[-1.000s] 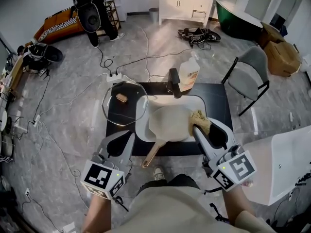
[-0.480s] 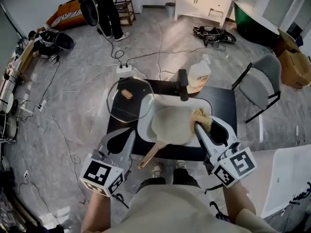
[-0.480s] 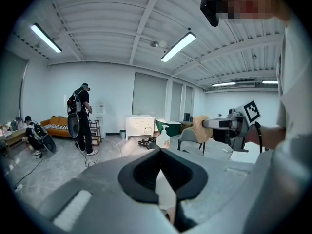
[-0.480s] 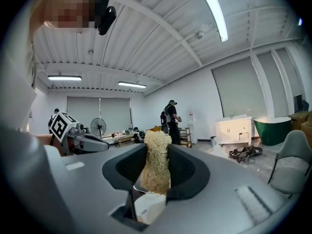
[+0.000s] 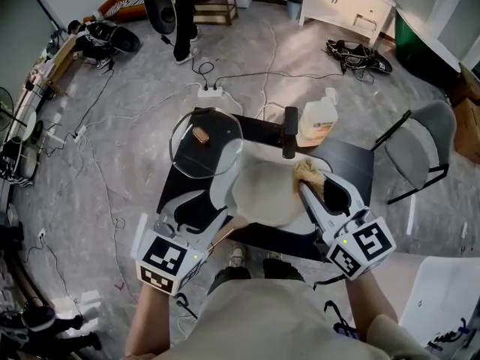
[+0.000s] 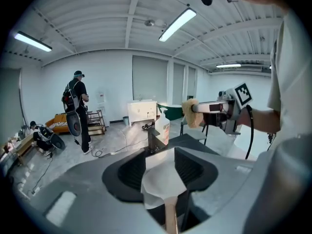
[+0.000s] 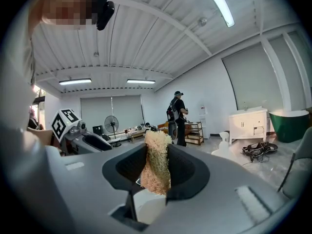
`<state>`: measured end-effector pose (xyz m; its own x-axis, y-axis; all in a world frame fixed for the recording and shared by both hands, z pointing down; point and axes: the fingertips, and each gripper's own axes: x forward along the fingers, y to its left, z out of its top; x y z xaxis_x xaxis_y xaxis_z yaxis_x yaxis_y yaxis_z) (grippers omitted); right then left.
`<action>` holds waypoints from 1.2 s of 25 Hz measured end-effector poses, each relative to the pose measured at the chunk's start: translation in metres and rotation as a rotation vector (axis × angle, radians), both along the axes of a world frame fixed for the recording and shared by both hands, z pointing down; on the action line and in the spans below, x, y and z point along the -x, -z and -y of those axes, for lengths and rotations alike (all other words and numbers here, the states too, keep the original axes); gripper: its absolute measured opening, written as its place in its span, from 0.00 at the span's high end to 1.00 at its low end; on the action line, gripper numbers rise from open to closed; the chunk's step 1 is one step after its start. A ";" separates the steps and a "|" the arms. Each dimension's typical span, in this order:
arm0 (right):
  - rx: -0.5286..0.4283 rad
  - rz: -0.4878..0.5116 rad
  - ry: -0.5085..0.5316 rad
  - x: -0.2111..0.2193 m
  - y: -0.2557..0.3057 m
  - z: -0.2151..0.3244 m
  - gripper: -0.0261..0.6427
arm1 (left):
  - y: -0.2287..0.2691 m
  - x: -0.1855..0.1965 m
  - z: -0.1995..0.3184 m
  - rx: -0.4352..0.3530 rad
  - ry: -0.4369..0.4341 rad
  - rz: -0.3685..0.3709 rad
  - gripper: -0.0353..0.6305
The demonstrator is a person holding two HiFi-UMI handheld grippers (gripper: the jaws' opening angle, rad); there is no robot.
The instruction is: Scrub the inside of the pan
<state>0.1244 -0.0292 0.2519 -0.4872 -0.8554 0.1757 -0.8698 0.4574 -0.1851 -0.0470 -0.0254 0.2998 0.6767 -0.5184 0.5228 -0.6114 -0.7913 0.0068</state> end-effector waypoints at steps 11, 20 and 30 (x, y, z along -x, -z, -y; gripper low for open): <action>0.097 0.015 0.097 -0.021 -0.051 0.026 0.76 | -0.058 -0.014 0.010 0.110 0.008 0.153 0.51; 0.178 -0.001 0.178 -0.013 -0.095 0.039 0.76 | -0.138 -0.018 -0.005 0.269 -0.121 0.355 0.48; 0.283 -0.040 0.252 0.002 -0.153 0.048 0.76 | -0.205 -0.005 -0.031 0.478 -0.137 0.435 0.48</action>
